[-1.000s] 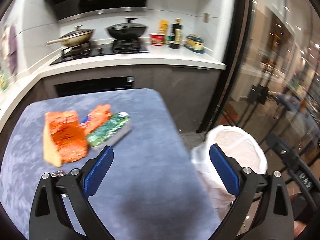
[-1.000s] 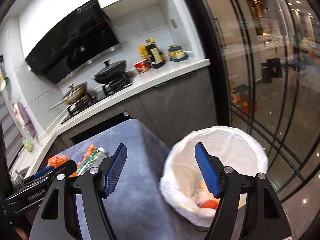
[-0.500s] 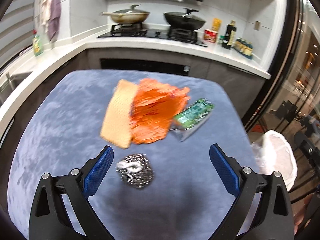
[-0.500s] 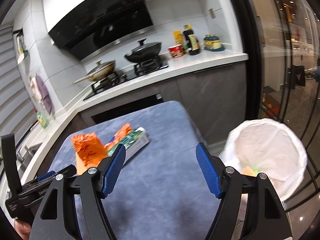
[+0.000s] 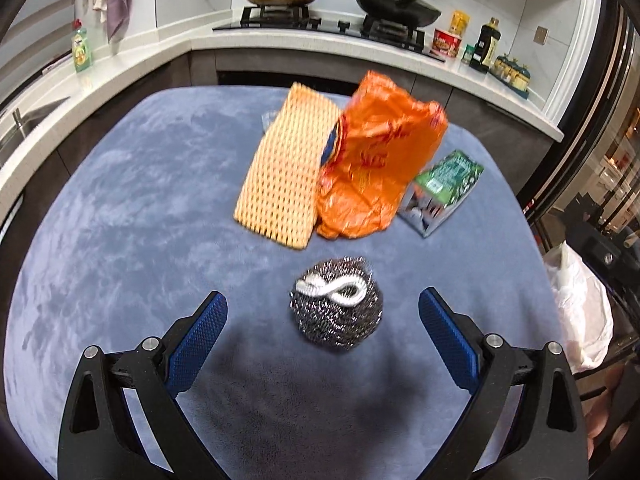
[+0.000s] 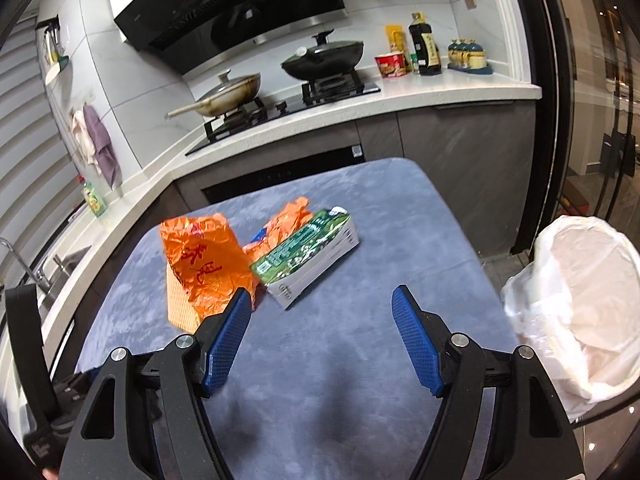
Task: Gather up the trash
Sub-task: 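Grasp the steel wool scrubber with the left gripper while the right grasps the green milk carton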
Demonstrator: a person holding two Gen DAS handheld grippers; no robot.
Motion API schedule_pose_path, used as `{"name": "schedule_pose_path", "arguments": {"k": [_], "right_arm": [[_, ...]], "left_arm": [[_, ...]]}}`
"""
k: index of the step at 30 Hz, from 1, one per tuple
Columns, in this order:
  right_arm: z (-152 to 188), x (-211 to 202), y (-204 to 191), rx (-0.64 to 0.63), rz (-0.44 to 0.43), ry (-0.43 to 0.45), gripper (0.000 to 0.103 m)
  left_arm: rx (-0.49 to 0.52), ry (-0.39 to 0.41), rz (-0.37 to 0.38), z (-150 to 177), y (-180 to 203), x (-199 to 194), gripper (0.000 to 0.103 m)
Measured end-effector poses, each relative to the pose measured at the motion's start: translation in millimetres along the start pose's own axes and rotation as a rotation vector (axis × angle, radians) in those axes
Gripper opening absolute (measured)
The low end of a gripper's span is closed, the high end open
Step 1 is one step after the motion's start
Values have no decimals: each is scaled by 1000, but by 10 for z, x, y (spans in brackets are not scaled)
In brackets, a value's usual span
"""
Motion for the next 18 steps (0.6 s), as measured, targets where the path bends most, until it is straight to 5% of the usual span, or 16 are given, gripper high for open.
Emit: {"name": "schedule_pose_path", "arguments": {"k": [5, 15, 18], "right_arm": [[79, 184, -67, 6, -4, -34, 70], [107, 584, -190, 22, -14, -77, 70], [104, 687, -221, 26, -18, -82, 70]], "left_arm": [[-7, -33, 9, 70, -17, 158, 89], [-9, -73, 92, 85, 5, 324, 53], [-2, -60, 96, 49, 33, 334, 50]]}}
Point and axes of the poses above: each gripper's, at about its wrist camera, not at the fingertips, and x roughly the way its jaws point, y to its right, z to its underside, the point moved 2 cm from there along x, roughly the way its jaws point, and after that the axes turned 10 degrees about y, right-handed, at the moved point
